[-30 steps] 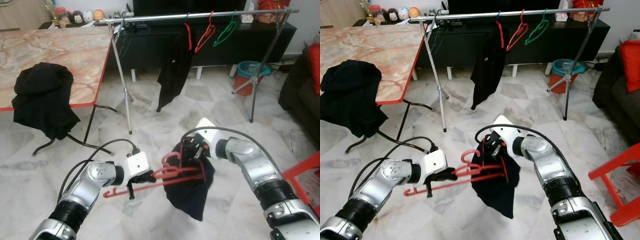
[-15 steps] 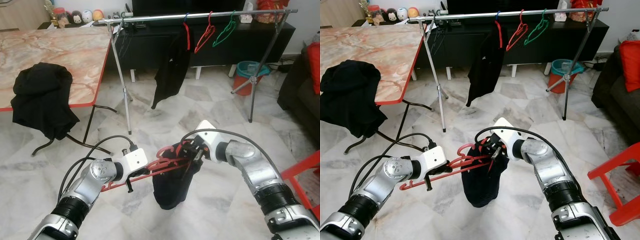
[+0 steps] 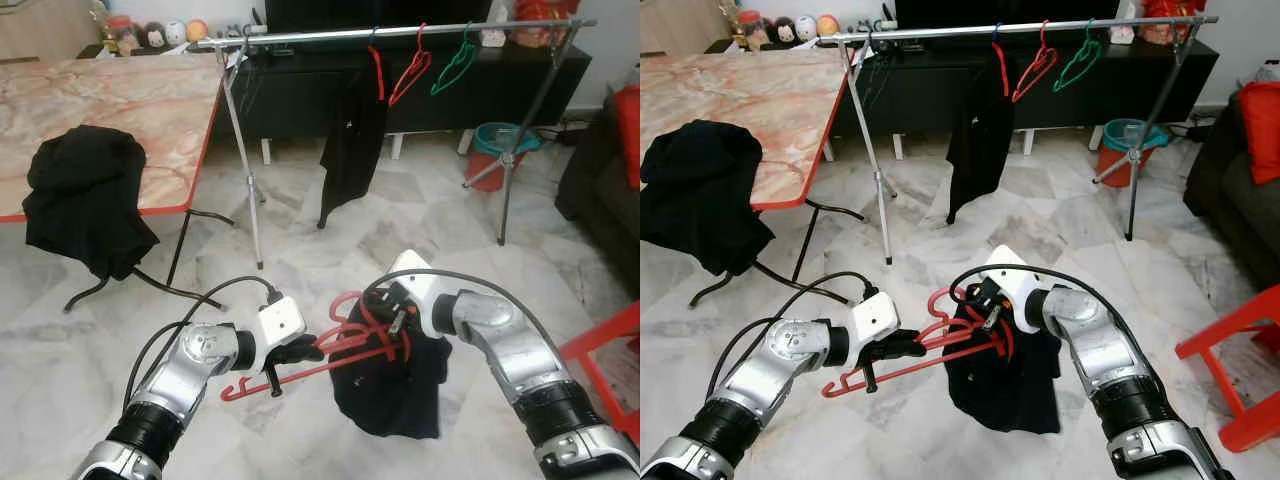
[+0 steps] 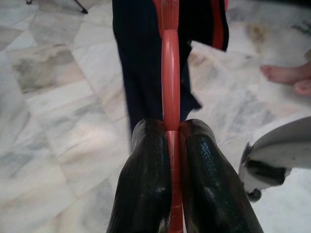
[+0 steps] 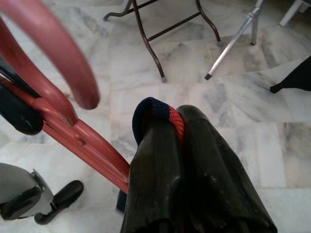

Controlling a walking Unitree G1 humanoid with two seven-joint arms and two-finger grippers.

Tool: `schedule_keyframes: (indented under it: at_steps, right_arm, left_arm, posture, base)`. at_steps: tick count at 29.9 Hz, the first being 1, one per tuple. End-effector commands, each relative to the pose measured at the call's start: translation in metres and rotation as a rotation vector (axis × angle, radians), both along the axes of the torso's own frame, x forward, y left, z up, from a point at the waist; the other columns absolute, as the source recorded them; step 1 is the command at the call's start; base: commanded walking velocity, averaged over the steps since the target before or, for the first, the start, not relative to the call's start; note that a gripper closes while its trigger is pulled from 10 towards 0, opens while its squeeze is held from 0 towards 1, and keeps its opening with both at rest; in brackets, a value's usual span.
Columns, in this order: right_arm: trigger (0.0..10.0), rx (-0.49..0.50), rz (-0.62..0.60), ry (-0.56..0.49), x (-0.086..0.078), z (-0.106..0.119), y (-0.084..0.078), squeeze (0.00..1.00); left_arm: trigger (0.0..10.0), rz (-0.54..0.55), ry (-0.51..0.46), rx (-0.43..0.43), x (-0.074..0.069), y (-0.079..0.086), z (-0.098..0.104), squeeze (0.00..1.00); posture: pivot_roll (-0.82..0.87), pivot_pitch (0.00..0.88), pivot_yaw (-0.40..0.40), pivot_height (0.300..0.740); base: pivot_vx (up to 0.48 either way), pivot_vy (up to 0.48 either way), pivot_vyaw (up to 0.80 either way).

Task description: Hang hanger

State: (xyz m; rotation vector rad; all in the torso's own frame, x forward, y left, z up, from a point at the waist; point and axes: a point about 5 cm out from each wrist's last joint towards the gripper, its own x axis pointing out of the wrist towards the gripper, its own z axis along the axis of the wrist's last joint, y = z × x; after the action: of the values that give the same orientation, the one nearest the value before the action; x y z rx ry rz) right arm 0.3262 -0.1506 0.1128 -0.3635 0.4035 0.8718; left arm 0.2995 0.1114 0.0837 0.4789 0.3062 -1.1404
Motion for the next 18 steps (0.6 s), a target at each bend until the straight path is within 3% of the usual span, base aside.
schedule_keyframes:
  at_steps: [1,5,9,13,18]
  right_arm:
    - [10.0,0.032,0.011,-0.047,0.003,0.014,0.006,0.0]
    - [10.0,0.021,-0.012,-0.048,0.005,0.013,0.004,0.0]
    - [10.0,0.014,-0.02,-0.048,0.005,0.013,0.003,0.0]
    - [10.0,0.014,-0.023,-0.044,0.004,0.012,0.004,0.0]
    - [10.0,0.019,-0.002,-0.036,0.002,0.01,0.007,0.0]
  left_arm:
    - [10.0,0.022,-0.009,0.05,0.003,0.006,-0.001,0.0]
    - [10.0,0.099,-0.024,0.164,0.008,0.019,-0.007,0.0]
    - [10.0,0.165,-0.038,0.184,0.013,0.026,-0.007,0.0]
    - [10.0,0.184,-0.07,0.118,0.015,0.02,-0.002,0.0]
    - [10.0,0.113,-0.035,-0.015,0.009,0.007,0.005,0.0]
  posture:
    - [0.01,0.04,-0.01,0.74]
    - [0.01,0.04,-0.01,0.74]
    - [0.01,0.04,-0.01,0.74]
    - [0.01,0.04,-0.011,0.74]
    - [0.01,0.039,-0.012,0.74]
  base:
    - [0.0,0.0,0.0]
    - [0.0,0.0,0.0]
    - [0.0,0.0,0.0]
    - [0.0,0.0,0.0]
    - [0.0,0.0,0.0]
